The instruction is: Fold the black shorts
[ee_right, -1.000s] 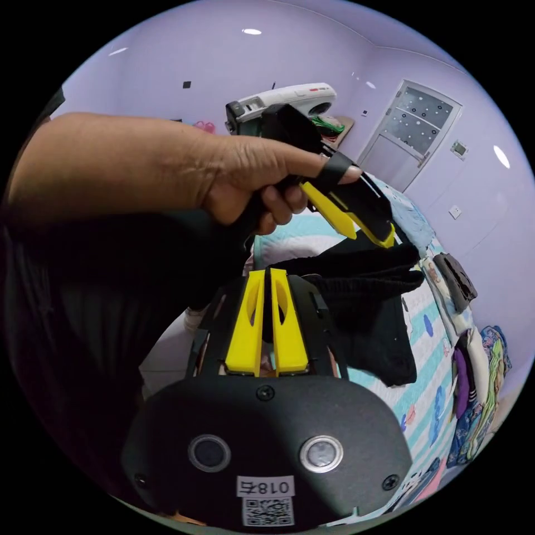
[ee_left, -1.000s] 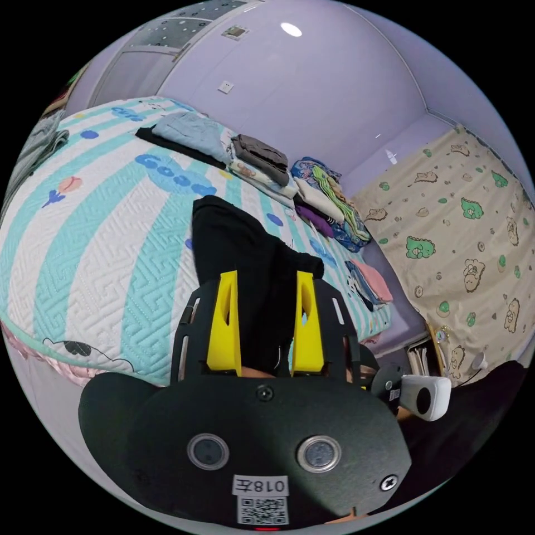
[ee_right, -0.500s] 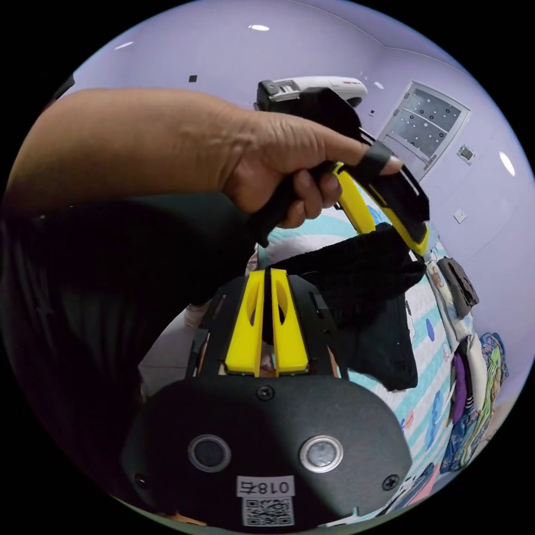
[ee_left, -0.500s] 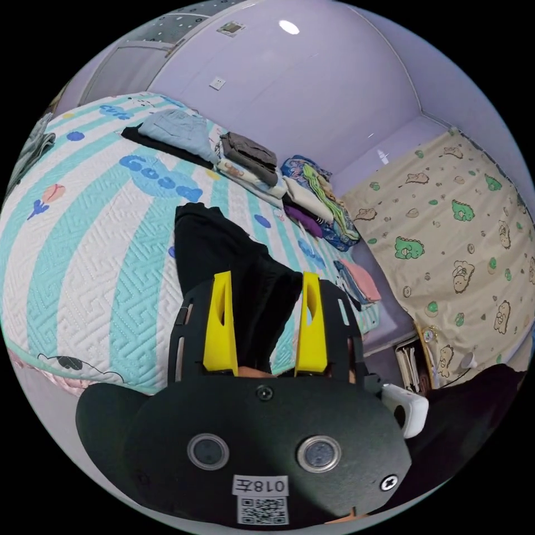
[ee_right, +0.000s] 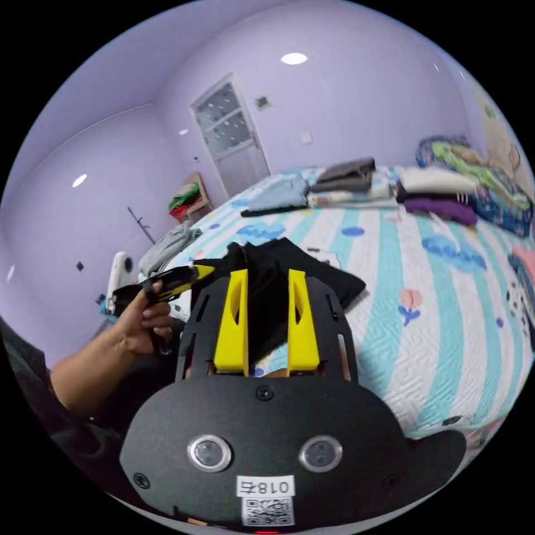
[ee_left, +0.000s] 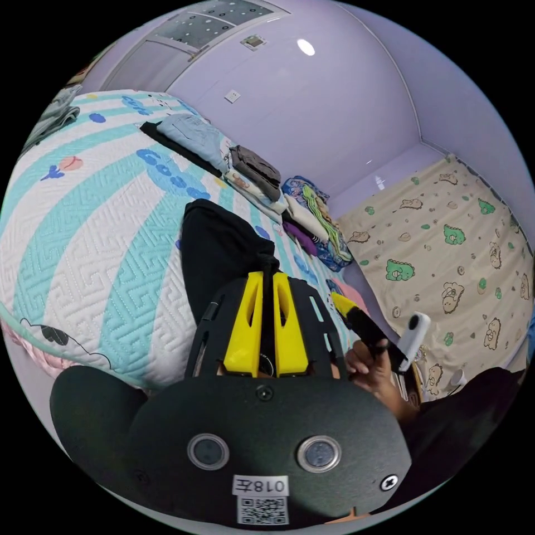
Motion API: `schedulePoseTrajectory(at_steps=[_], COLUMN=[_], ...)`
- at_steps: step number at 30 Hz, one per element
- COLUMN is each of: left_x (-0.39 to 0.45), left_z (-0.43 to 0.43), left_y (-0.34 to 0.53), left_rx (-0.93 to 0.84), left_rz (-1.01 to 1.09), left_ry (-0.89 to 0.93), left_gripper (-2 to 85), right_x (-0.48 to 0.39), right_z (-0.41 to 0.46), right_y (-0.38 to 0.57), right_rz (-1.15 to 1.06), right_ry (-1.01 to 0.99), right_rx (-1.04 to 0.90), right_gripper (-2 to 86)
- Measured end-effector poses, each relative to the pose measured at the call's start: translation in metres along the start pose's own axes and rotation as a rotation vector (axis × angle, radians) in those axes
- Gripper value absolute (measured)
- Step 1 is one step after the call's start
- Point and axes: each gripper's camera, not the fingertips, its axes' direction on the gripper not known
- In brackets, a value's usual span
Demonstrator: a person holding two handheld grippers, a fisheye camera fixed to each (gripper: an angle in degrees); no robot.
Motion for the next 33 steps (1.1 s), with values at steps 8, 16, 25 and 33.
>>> schedulePoseTrajectory(at_steps=[8,16,25,33], left_x=[-0.012,-0.021,0.000,0.156], left_z=[-0.045,-0.106,-0.256,-0.360], left_y=[0.017,0.032,0.026,0.001], left_rx=[0.021,0.075,0.471,0.653], left_rz=[-0.002,-0.013,-0.098,0.166], left_ry=[0.001,0.016,0.284,0.322], left_gripper=[1.7,1.6,1.4,1.2], right_x=[0.058,0.081,0.096,0.025], right_z=[0.016,0.001,-0.184,-0.383], right_y=[-0.039,-0.061,-0.103,-0.159], right_rz=[0.287,0.490,0.548,0.212], right_ry=[-0.343,-0.403,-0.900,-0.784], right_rx=[-0.171,-0.259,0.342,0.588], right_gripper=[15.3,3.9,1.4,1.2])
